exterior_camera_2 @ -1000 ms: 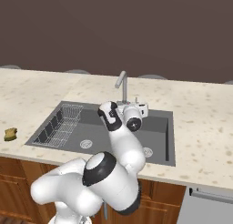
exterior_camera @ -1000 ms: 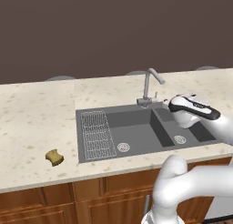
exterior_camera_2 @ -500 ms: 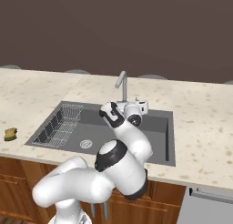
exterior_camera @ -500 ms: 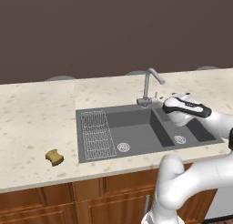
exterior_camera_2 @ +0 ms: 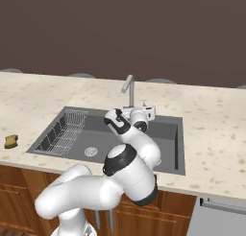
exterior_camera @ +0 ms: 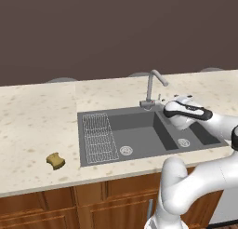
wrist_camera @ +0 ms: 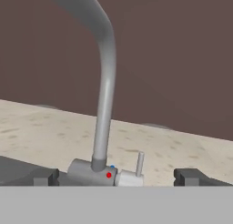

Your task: Soak the sponge with water for a few seconds and then drop it inside the sink.

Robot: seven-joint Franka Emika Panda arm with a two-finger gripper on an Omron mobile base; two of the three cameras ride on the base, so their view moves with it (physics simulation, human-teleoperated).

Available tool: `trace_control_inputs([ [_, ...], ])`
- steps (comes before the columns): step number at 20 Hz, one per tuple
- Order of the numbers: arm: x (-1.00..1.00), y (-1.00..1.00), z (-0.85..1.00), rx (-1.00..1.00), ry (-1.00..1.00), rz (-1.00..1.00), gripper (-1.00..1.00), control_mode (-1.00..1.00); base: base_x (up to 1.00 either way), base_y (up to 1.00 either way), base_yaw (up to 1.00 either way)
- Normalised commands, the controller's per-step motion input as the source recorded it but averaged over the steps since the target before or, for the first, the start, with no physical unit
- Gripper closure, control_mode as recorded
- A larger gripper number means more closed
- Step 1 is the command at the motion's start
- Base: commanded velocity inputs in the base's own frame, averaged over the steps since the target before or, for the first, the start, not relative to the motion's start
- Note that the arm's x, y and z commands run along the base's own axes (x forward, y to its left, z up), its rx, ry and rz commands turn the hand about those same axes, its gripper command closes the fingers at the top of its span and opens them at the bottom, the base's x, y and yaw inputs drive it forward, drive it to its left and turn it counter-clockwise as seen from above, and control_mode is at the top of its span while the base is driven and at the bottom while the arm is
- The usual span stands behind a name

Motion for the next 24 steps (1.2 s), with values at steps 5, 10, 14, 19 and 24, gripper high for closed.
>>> trace_control_inputs([
  [5,0.00,-0.28,0.00,0.00,0.00,0.03,-1.00,-1.00,0.00,0.00,0.00],
  [10,0.00,-0.10,0.00,0.00,0.00,0.03,-1.00,-1.00,0.00,0.00,0.00],
  [14,0.05,0.03,-0.02,0.00,0.00,0.01,-1.00,-1.00,0.00,0.00,0.00],
  [19,0.22,0.13,-0.05,0.00,0.00,0.00,-1.00,-1.00,0.00,0.00,0.00],
  [24,0.40,0.07,-0.14,0.00,0.00,0.00,-1.00,-1.00,0.00,0.00,0.00],
])
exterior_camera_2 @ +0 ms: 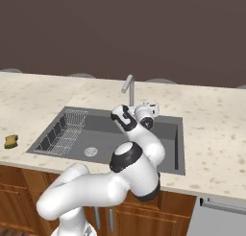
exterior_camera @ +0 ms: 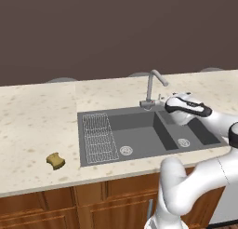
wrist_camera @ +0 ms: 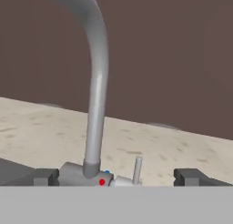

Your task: Soak the sponge with water for a few seconds and then drop it inside the sink.

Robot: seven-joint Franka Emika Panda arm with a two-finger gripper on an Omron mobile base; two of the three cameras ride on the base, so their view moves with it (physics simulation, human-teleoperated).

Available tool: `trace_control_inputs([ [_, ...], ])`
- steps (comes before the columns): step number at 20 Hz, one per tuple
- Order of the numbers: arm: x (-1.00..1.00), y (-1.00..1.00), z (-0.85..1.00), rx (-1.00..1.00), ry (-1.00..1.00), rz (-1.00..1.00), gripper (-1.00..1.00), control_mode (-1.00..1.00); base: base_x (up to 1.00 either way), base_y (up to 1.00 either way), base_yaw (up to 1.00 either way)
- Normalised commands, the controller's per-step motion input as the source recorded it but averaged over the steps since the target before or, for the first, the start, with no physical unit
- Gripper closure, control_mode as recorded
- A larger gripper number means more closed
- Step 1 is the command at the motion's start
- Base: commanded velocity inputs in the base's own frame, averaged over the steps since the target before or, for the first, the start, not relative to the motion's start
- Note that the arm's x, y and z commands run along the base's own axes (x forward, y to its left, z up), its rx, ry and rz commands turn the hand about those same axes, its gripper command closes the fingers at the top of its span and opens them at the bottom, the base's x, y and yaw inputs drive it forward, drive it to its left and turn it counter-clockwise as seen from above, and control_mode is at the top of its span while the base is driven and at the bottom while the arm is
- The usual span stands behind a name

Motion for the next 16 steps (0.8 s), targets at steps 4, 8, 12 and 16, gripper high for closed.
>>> trace_control_inputs([
  [4,0.39,0.00,-0.24,0.00,0.00,0.00,-1.00,-1.00,0.00,0.00,0.00],
  [8,0.33,0.01,-0.27,0.00,-0.02,0.00,-1.00,-1.00,0.00,0.00,0.00],
  [12,0.29,0.01,-0.27,0.00,-0.04,0.00,-1.00,-1.00,0.00,0.00,0.00],
  [16,0.33,0.00,-0.29,0.00,-0.05,0.00,-1.00,-1.00,0.00,0.00,0.00],
])
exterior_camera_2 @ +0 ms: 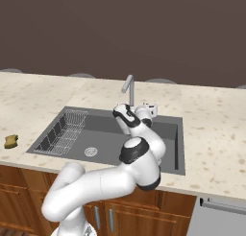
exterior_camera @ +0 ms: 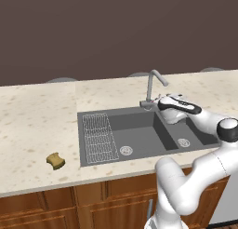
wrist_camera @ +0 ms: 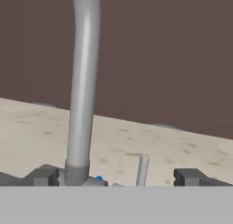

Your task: Soak the sponge with water for a few seconds and then drop it inside the sink.

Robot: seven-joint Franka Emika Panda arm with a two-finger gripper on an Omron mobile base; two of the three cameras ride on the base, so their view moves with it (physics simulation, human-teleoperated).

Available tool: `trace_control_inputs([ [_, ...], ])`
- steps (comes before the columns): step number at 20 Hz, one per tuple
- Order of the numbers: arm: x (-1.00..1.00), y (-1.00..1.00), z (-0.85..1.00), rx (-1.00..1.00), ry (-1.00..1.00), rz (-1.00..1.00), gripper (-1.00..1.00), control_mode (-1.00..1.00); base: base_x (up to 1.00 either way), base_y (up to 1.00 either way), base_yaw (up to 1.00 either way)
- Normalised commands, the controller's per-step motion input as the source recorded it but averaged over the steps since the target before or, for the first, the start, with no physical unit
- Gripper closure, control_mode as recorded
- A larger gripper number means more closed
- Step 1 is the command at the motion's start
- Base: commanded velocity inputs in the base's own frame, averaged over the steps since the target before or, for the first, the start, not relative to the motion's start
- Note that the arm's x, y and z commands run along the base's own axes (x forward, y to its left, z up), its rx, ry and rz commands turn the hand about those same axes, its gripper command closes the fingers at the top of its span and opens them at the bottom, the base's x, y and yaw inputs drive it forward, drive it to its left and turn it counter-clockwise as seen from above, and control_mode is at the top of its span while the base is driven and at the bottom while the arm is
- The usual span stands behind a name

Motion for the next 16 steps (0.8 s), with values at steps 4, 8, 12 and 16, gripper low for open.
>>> trace_control_inputs([
  [4,0.33,0.00,-0.23,0.00,-0.03,0.00,-1.00,-1.00,0.00,0.00,0.00],
  [8,0.23,0.00,-0.16,0.00,-0.02,0.00,-1.00,-1.00,0.00,0.00,0.00],
  [12,0.08,-0.12,-0.01,0.00,0.00,0.00,-1.00,-1.00,0.00,0.00,0.00],
  [16,0.03,-0.12,0.00,0.00,0.00,0.00,-1.00,-1.00,0.00,0.00,0.00],
])
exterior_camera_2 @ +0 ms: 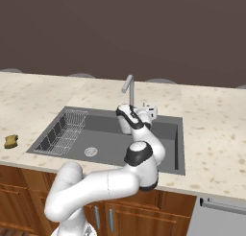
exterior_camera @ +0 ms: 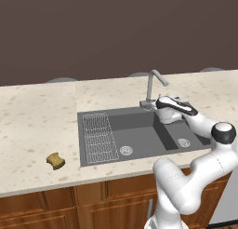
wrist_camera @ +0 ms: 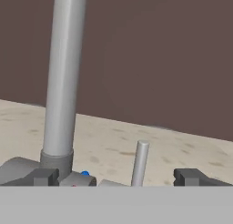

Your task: Soak the sponge with water for a few seconds and then drop it inside the sink.

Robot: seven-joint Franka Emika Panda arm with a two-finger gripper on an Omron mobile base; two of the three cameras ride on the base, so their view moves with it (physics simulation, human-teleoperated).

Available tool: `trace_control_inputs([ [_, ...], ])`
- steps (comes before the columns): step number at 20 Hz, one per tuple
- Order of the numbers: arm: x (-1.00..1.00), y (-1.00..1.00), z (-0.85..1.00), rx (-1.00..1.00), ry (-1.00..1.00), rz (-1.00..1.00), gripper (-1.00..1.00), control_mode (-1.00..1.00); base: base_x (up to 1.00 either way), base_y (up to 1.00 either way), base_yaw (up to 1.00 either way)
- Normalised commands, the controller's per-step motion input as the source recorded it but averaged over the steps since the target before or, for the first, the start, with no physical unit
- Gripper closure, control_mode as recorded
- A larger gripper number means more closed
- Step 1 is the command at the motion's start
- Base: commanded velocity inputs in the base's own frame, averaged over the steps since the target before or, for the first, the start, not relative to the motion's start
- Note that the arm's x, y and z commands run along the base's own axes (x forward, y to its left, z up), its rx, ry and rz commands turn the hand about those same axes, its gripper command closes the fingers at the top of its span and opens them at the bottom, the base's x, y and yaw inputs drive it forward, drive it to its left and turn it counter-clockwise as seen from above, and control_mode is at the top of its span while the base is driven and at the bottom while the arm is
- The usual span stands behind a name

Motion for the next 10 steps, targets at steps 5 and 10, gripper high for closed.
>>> trace_control_inputs([
  [5,0.07,-0.19,0.00,0.00,0.00,0.00,-1.00,-1.00,0.00,0.00,0.00],
  [10,0.19,-0.13,0.00,0.01,0.00,0.00,-1.00,-1.00,0.00,0.00,0.00],
])
